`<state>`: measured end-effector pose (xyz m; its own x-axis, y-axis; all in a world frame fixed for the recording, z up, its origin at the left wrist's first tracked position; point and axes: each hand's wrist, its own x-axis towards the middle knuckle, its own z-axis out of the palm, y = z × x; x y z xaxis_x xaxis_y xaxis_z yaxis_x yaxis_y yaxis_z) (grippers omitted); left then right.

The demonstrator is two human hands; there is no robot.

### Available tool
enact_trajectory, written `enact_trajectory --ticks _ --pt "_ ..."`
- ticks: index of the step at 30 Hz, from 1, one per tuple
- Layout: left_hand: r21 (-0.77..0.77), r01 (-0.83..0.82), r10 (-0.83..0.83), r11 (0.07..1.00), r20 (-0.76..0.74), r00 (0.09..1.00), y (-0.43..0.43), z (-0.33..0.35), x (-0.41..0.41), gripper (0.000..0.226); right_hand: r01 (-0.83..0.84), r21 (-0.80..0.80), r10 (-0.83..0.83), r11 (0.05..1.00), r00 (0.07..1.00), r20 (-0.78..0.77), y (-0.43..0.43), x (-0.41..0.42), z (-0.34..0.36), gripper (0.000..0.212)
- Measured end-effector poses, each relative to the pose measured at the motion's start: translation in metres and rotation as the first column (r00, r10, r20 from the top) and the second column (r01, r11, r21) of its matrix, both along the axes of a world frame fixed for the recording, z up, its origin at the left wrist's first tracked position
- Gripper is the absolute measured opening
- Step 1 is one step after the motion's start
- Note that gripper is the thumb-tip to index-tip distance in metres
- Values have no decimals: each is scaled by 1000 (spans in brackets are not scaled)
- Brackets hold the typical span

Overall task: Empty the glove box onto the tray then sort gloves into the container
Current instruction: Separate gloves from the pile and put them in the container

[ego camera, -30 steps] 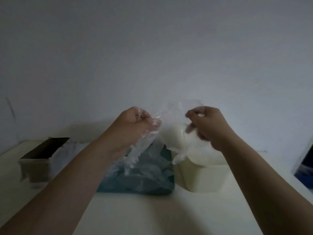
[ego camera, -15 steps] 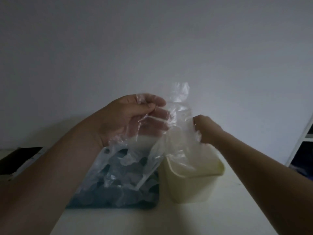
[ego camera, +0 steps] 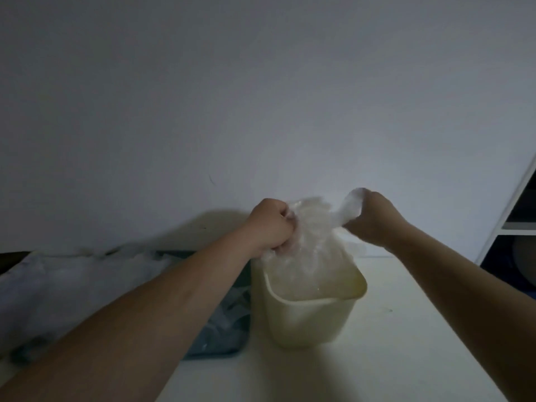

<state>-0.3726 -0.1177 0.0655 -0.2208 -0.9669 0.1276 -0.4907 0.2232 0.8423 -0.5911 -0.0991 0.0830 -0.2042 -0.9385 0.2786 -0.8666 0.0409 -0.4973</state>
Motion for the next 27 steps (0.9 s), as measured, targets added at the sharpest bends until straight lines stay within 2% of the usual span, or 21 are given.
enact_trajectory --ticks 2,4,7,8,11,13,15,17,18,23,25,27 --pt "-23 -26 29 999 142 989 -7 -6 -3 17 38 -112 -27 993 995 94 12 -8 8 56" --pt "-54 -31 44 998 262 964 -11 -10 -7 16 -16 -228 68 974 972 223 19 -7 18 46" --pt "-93 -12 45 996 372 927 -16 -8 -13 12 -164 -198 225 966 912 343 28 14 31 32" --pt "-98 -21 59 995 402 914 -18 -9 -14 15 -220 -158 261 963 909 326 31 23 31 31" --pt "-111 -36 82 993 436 896 -18 -12 -14 17 -358 93 349 929 931 106 42 49 32 57" --pt "-133 -39 93 990 430 898 -11 -11 -13 17 -363 237 378 901 926 -22 45 60 27 63" --pt "-134 -35 81 990 352 933 -5 -11 -8 33 -325 343 382 881 917 -112 47 69 22 57" --pt "-137 -22 59 990 273 960 4 -10 5 47 -313 432 403 846 905 -134 47 75 15 51" --pt "-168 -14 61 986 279 958 9 -8 13 47 -305 483 418 821 897 -143 45 77 10 50" --pt "-213 130 -25 968 433 901 30 -5 50 15 -212 652 467 728 850 -246 34 86 -15 71" --pt "-184 197 -84 963 490 868 37 -6 51 14 -183 695 499 695 819 -283 31 93 -24 73" --pt "-131 242 -136 961 538 832 39 -9 46 22 -195 719 527 667 805 -272 29 97 -31 62"
